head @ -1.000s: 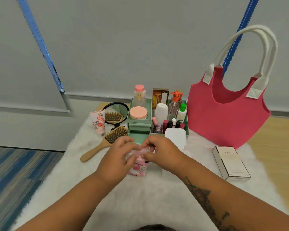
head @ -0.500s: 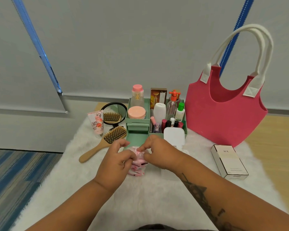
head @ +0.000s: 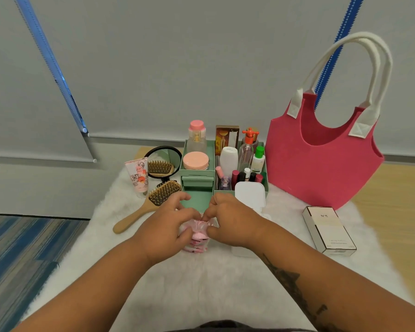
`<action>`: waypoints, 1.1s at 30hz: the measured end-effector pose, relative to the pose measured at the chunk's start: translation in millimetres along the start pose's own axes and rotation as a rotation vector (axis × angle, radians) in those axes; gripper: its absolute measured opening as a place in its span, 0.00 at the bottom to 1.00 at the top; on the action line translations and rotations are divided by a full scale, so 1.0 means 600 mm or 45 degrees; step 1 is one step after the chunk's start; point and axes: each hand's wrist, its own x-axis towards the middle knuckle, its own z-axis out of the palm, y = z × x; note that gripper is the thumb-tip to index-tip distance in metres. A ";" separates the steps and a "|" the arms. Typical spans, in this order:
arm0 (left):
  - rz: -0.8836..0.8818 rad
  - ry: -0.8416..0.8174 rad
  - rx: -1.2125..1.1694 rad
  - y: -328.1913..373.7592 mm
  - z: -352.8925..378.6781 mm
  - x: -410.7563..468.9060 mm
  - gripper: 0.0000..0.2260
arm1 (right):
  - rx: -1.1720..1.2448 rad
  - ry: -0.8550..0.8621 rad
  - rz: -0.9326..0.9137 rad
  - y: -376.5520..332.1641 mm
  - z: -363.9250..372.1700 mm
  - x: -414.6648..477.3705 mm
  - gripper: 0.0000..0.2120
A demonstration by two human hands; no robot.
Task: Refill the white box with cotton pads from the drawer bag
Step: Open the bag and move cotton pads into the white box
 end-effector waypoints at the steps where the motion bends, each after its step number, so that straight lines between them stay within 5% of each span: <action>1: 0.036 -0.029 0.034 0.000 -0.003 0.000 0.10 | -0.029 0.012 -0.025 -0.002 -0.002 -0.002 0.14; 12: 0.213 0.003 0.352 -0.018 -0.039 0.012 0.09 | -0.304 0.131 -0.217 -0.009 -0.039 -0.008 0.12; 25: 0.114 0.005 0.100 -0.026 -0.035 -0.004 0.05 | -0.322 -0.048 -0.094 0.001 -0.053 -0.007 0.12; 33: 0.064 0.043 -0.076 -0.008 -0.019 -0.004 0.18 | 0.067 -0.166 0.058 -0.014 -0.046 0.010 0.16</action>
